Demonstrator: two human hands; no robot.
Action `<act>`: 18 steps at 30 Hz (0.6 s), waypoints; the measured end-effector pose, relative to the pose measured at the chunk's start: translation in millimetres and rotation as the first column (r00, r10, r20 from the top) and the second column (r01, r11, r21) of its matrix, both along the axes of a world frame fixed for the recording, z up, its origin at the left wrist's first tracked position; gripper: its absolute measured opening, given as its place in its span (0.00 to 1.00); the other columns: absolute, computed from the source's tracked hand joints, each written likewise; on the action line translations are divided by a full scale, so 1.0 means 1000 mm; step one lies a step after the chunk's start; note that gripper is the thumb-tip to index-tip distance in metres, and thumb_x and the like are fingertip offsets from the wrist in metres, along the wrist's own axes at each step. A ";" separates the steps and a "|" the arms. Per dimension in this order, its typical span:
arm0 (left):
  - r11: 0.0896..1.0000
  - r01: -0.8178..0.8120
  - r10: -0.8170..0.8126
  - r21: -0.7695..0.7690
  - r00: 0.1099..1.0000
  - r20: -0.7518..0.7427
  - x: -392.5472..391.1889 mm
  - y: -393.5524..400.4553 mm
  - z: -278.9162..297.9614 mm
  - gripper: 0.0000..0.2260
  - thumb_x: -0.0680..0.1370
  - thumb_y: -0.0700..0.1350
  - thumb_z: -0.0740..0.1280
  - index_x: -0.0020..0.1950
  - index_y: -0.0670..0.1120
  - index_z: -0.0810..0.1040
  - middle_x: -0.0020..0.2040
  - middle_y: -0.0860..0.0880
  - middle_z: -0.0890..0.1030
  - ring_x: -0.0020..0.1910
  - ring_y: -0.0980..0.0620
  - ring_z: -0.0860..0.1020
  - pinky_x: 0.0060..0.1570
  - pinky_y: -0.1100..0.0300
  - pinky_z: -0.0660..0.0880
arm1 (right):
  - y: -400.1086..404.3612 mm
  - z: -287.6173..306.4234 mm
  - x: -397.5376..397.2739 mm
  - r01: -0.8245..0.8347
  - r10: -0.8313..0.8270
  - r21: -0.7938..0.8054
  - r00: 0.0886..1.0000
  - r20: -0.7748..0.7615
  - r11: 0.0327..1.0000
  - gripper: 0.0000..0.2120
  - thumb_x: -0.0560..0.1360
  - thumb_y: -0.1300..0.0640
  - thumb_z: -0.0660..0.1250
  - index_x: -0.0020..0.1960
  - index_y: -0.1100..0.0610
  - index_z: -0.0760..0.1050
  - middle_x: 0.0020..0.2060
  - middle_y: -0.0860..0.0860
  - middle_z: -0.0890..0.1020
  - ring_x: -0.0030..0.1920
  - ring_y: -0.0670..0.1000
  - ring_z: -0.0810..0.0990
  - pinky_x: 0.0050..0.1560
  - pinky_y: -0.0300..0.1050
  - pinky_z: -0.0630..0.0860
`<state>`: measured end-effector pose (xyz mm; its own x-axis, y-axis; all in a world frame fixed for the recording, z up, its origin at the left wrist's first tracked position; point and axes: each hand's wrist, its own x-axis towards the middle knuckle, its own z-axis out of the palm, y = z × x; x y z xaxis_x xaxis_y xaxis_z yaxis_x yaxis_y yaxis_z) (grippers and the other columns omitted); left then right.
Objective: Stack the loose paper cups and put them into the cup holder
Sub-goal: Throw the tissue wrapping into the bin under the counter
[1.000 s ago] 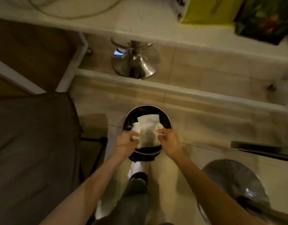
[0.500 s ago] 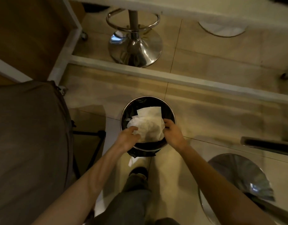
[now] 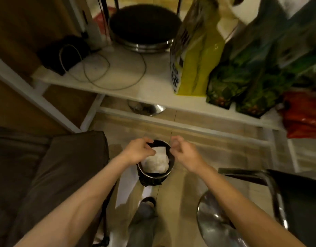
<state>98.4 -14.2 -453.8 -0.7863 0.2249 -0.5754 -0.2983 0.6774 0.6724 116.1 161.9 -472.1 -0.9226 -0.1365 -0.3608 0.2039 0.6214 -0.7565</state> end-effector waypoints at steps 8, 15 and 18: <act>0.989 0.131 -0.145 -0.064 0.935 -0.322 0.000 0.018 0.207 0.21 0.73 0.46 0.67 0.65 0.45 0.69 0.57 0.46 0.79 0.54 0.49 0.78 0.50 0.62 0.71 | 0.012 0.196 0.012 -0.008 0.020 0.035 0.944 -0.328 0.999 0.14 0.74 0.58 0.64 0.60 0.54 0.72 0.45 0.46 0.76 0.45 0.46 0.77 0.46 0.36 0.74; 0.990 0.137 -0.129 -0.027 0.820 -0.557 -0.001 0.028 0.340 0.19 0.72 0.48 0.68 0.63 0.48 0.72 0.57 0.49 0.79 0.52 0.55 0.76 0.52 0.64 0.71 | 0.021 0.333 0.011 -0.042 0.057 0.041 0.860 -0.507 0.998 0.18 0.74 0.52 0.65 0.62 0.51 0.70 0.49 0.47 0.78 0.48 0.46 0.77 0.50 0.38 0.74; 0.992 0.124 -0.104 -0.007 0.788 -0.606 -0.010 0.031 0.374 0.19 0.72 0.50 0.68 0.62 0.51 0.72 0.56 0.50 0.78 0.50 0.56 0.76 0.45 0.68 0.71 | 0.025 0.373 0.001 -0.039 0.043 0.018 0.845 -0.532 0.999 0.17 0.74 0.51 0.65 0.62 0.51 0.70 0.51 0.49 0.79 0.50 0.47 0.78 0.51 0.40 0.75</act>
<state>88.0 17.0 -79.4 -0.9386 0.3446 0.0175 0.2542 0.6563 0.7104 116.9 186.9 -98.7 -0.9669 -0.1776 0.1832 -0.2546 0.6257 -0.7373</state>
